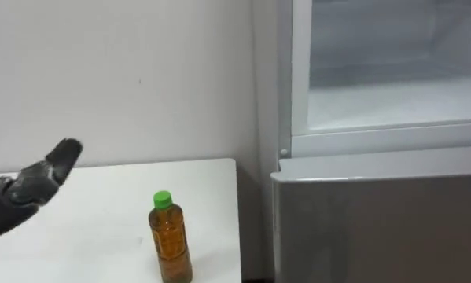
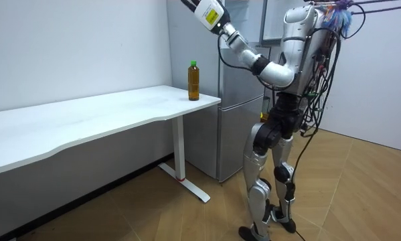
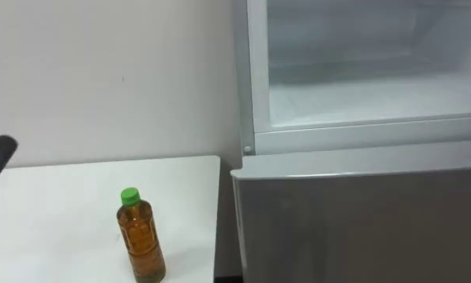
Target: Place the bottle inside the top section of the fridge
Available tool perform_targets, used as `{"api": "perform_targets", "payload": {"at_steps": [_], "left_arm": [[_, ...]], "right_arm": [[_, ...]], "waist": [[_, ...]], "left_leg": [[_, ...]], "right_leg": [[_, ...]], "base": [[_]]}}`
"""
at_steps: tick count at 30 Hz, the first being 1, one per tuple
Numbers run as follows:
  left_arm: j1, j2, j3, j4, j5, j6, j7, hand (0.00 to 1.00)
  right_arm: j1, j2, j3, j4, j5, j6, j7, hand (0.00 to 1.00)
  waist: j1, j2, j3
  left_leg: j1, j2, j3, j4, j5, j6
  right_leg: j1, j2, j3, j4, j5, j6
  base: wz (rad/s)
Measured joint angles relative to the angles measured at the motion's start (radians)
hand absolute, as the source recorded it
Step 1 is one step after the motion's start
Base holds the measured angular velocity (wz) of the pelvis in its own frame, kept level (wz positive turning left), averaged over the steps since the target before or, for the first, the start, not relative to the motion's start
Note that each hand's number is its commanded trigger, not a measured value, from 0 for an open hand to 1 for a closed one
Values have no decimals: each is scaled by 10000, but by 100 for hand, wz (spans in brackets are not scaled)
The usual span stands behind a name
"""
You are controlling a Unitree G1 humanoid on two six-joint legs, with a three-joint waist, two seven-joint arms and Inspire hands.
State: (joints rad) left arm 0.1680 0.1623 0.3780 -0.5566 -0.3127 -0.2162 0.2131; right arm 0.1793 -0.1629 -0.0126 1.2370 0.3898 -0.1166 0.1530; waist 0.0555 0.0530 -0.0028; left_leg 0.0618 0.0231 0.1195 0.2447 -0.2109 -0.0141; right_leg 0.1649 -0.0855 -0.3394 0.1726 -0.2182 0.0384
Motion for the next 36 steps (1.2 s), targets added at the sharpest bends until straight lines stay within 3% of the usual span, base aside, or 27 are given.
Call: {"api": "perform_targets", "payload": {"at_steps": [3, 6, 11, 12, 17, 20, 23, 28, 36], "left_arm": [[538, -13, 402, 777, 7, -152, 540, 0], [1253, -67, 443, 2389, -65, -153, 1013, 0], [2148, -378, -366, 5929, -694, 7, 1391, 0], [2202, -377, -463, 6379, -717, 2, 1387, 0], [2205, -383, -1531, 11108, -872, 25, 1156, 0], [2389, -398, -2268, 12862, -905, 117, 803, 0], [2362, -437, -2666, 14490, -890, 229, 528, 0], [2314, -451, -2643, 15873, -818, 463, 514, 0], [2122, -518, -3004, 16721, 1902, 1303, 502, 0]], "right_arm": [[206, 2, -145, -271, -21, 39, -20, 0], [353, -1, -224, -368, -17, 116, -73, 0], [473, 37, -235, -625, -5, 238, -102, 0], [494, 45, -296, -619, -15, 247, -96, 0], [563, 50, -565, -693, -58, 311, -82, 0], [603, 83, -509, -725, -14, 321, -73, 0], [647, 85, -507, -713, -21, 317, -121, 0], [681, 104, -482, -693, 29, 309, -283, 0], [498, 80, -427, -580, -12, 319, -226, 0]], "waist": [[75, 6, -3], [66, 4, -2], [121, -185, 35], [121, -216, 39], [75, -338, 68], [54, -472, 86], [39, -465, 89], [16, -452, 87], [-307, -417, 83]], "left_leg": [[7, -16, -88, -8, 0, -1], [26, -35, -157, -42, 2, -4], [42, -50, -166, -55, -4, -10], [42, -50, -165, -61, -4, -10], [47, -35, -157, -40, -31, -36], [66, -25, -147, -31, -54, -43], [19, -16, -147, 84, -147, -19], [-14, -14, -148, 124, -207, -5], [28, -33, -155, 140, -206, -6]], "right_leg": [[-15, -18, -49, 54, -83, -11], [29, -25, -136, 88, -106, -13], [115, -20, -192, -23, -119, -14], [124, -20, -199, -27, -118, -14], [161, -6, -206, -37, -119, -15], [162, -7, -199, -33, -130, -18], [123, -17, -202, -29, -150, 11], [132, -23, -189, 2, -155, 22], [281, -36, -268, 3, -164, 38]], "base": [[7], [7], [0], [0], [1], [0], [0], [0], [2]]}}
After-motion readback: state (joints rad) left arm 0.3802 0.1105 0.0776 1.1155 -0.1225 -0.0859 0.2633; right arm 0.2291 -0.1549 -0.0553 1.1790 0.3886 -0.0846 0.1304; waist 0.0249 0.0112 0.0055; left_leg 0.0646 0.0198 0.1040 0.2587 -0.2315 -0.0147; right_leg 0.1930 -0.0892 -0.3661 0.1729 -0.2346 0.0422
